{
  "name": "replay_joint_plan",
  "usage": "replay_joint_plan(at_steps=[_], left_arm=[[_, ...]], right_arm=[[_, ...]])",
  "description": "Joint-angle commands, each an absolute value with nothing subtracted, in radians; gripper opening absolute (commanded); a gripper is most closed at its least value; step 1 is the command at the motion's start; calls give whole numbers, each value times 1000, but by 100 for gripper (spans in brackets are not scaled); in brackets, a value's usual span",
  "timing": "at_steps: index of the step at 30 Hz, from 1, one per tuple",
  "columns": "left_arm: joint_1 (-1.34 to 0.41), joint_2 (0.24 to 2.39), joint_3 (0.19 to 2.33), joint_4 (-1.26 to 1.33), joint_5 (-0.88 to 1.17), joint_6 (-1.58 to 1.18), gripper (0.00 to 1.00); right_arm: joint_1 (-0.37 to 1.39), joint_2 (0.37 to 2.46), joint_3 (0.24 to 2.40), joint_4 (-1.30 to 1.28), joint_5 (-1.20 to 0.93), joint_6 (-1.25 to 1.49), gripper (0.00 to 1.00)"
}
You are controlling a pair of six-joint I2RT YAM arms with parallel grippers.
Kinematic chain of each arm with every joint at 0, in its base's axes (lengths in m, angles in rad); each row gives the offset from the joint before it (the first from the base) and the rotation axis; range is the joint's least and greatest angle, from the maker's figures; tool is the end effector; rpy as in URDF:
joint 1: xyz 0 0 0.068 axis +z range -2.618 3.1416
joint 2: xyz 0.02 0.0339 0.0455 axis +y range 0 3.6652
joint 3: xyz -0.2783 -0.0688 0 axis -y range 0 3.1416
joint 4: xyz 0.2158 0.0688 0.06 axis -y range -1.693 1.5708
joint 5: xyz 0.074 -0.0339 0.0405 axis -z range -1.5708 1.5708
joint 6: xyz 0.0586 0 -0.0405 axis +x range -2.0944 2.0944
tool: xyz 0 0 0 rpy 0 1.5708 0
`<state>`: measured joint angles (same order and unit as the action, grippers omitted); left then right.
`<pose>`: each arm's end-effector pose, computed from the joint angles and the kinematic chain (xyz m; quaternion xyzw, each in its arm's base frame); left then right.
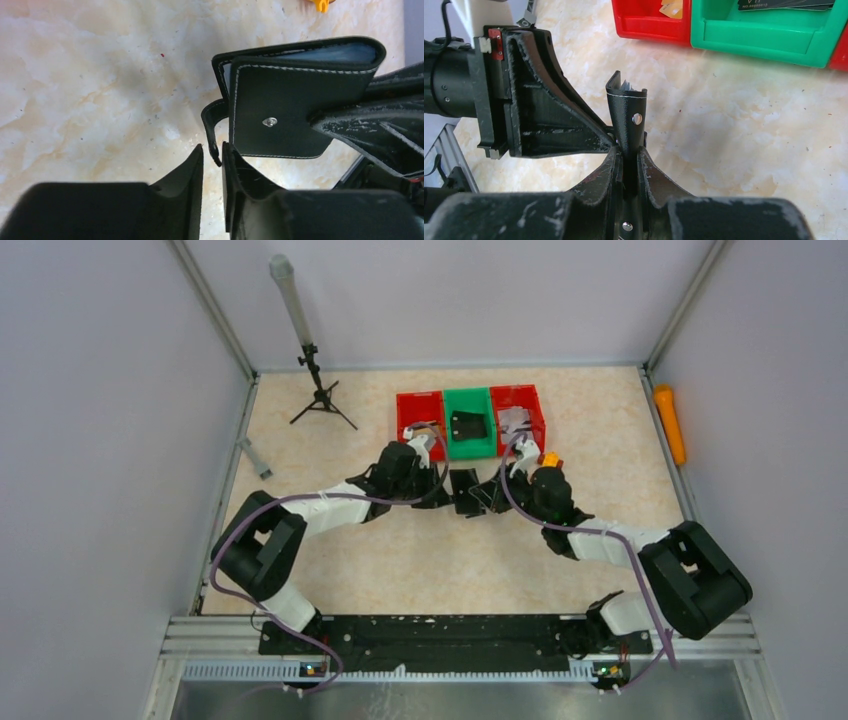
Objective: Take the credit cards out of the card holder
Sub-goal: Open the card holder at the center of the board.
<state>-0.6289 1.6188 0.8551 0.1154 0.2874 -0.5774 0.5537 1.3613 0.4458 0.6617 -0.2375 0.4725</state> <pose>0.2607 -0.2102 0.2070 0.0865 0.8843 -0.3555 0.2900 0.2207 0.1526 0.2183 -0.1043 0.7818 0.3799 0.4834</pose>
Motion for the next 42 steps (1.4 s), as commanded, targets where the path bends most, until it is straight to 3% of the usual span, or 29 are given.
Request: replay_joint_plan(at_steps=[1, 5, 7, 9, 11, 17, 20, 28, 30, 42], left_arm=[[-600, 1621, 890, 148, 338, -595, 16], [-579, 1613, 868, 184, 372, -613, 3], [-574, 1605, 862, 187, 376, -610, 0], [-574, 1593, 861, 189, 386, -596, 0], [-573, 1580, 859, 198, 411, -585, 0], [-572, 1543, 828, 262, 460, -582, 0], [-574, 1528, 818, 282, 476, -581, 0], [-573, 1490, 801, 289, 465, -565, 0], [-573, 1498, 806, 280, 460, -563, 0], [-573, 1528, 848, 176, 373, -538, 0]], right_arm=[[551, 1333, 451, 735, -265, 482, 0], [549, 1346, 462, 712, -244, 485, 0], [548, 1359, 484, 634, -172, 486, 14], [539, 1374, 514, 539, -89, 497, 49], [531, 1399, 540, 481, -54, 502, 65], [528, 1420, 560, 465, -81, 501, 80], [528, 1407, 530, 542, -159, 485, 91], [528, 1418, 526, 583, -227, 483, 95], [528, 1437, 557, 508, -178, 478, 89], [528, 1493, 615, 408, -144, 458, 79]])
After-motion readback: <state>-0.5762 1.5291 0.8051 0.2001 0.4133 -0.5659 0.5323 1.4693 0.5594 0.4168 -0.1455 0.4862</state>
